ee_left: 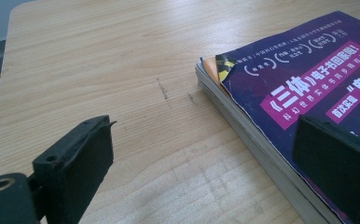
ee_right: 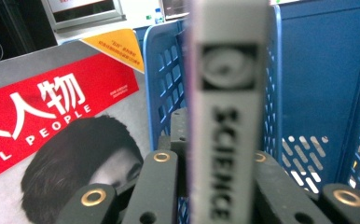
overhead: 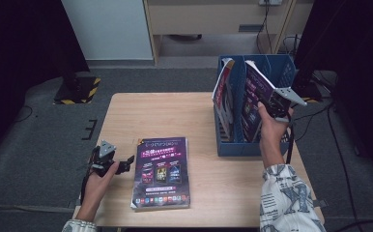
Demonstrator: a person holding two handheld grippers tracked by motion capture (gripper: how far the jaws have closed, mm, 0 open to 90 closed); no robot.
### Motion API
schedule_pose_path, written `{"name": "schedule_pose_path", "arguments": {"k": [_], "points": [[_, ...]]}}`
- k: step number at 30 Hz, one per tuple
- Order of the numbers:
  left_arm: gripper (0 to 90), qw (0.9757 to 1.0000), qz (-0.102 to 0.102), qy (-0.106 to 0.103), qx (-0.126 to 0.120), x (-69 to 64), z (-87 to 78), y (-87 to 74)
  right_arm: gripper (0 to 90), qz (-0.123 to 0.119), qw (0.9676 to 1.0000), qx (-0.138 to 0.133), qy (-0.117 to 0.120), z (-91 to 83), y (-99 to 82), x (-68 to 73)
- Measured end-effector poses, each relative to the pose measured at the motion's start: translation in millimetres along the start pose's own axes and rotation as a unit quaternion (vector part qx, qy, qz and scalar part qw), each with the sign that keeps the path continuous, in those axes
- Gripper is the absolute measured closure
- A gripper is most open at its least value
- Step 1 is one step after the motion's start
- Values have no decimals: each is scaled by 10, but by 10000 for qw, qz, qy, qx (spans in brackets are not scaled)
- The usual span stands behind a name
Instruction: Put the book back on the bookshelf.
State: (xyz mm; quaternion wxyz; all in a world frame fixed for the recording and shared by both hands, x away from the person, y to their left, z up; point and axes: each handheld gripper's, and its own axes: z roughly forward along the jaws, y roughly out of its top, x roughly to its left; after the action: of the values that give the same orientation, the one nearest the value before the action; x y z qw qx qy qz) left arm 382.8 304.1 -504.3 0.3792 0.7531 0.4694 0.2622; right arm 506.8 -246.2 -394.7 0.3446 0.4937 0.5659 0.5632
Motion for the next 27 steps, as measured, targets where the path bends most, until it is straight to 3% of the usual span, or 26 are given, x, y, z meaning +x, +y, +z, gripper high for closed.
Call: {"name": "schedule_pose_path", "arguments": {"k": [13,23,27], "points": [[52,10000,15,3,-14,-8,-6,3,811,-263,9991,323,118,-158,-67,60],[52,10000,3,13,-18,-2,-12,2,771,-289,9985,232,391,-178,-13,107],[52,10000,12,4,-23,-7,-13,6,811,-403,9979,257,431,-166,37,114]]}}
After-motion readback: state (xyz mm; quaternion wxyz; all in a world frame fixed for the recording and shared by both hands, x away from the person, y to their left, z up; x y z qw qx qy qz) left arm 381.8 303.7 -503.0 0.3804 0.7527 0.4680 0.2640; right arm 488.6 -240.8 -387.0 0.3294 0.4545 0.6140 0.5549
